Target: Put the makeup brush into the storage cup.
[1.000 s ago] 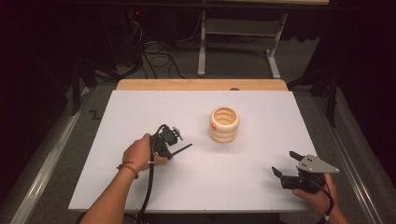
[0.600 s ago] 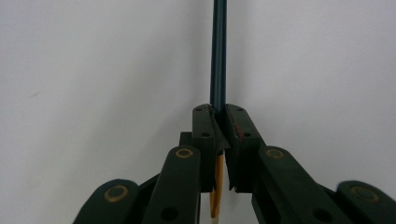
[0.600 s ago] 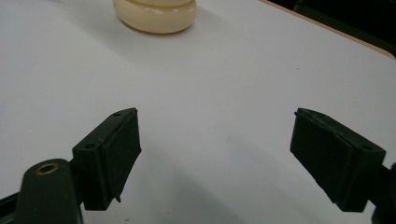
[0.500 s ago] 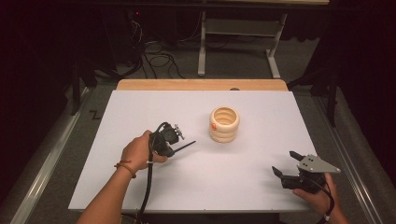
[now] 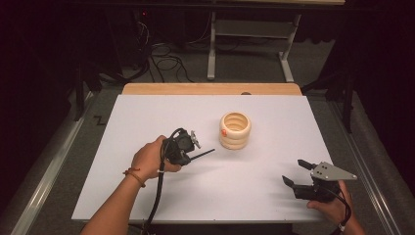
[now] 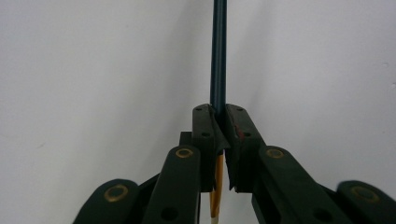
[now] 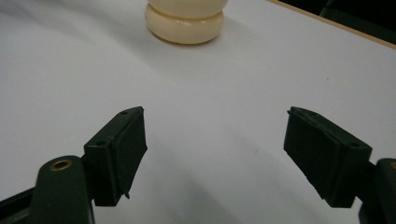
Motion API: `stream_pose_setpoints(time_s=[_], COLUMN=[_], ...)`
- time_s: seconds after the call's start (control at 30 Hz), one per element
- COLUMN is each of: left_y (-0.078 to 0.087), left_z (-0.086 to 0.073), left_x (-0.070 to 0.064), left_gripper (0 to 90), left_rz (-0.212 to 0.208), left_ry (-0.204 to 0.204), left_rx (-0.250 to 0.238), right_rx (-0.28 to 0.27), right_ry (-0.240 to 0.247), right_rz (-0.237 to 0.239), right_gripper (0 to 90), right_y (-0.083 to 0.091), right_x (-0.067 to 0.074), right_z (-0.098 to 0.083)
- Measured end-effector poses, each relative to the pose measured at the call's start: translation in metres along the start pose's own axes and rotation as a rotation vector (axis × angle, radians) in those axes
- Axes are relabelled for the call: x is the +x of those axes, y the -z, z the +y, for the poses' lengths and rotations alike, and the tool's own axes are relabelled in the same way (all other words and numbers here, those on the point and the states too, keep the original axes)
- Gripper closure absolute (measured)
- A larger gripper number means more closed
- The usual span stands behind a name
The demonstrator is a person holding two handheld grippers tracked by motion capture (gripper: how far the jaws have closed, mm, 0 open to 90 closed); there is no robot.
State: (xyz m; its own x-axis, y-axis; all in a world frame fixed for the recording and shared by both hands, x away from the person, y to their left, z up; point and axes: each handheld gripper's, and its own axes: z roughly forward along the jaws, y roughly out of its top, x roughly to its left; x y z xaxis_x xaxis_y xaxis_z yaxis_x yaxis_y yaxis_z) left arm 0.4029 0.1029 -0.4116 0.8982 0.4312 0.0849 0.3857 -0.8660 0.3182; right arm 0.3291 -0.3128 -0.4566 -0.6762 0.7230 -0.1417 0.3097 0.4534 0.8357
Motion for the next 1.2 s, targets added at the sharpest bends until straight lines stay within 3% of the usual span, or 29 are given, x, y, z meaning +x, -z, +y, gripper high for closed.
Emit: stream_pose_setpoints(time_s=[0.33,0.57,0.8,1.03,1.2], left_y=[-0.004,-0.006,-0.008,-0.011,-0.015], left_z=[0.011,0.019,0.024,0.03,0.033], left_x=[-0.011,-0.023,-0.029,-0.037,-0.041], left_gripper=[83.6,83.6,83.6,83.6,83.6], left_rz=[-0.019,-0.046,-0.065,-0.075,-0.088], left_ry=[-0.055,-0.091,-0.124,-0.141,-0.162], left_rx=[0.007,-0.012,0.004,-0.021,-0.011], right_rx=[0.013,-0.016,-0.025,-0.022,-0.02], right_ry=[0.046,0.081,0.172,0.203,0.213], right_rz=[0.023,0.079,0.121,0.158,0.169], right_gripper=[23.4,25.8,29.5,31.1,31.6], right_y=[-0.001,-0.001,-0.006,-0.011,-0.019], right_x=[0.005,0.015,0.032,0.04,0.045], right_z=[0.007,0.029,0.051,0.064,0.068])
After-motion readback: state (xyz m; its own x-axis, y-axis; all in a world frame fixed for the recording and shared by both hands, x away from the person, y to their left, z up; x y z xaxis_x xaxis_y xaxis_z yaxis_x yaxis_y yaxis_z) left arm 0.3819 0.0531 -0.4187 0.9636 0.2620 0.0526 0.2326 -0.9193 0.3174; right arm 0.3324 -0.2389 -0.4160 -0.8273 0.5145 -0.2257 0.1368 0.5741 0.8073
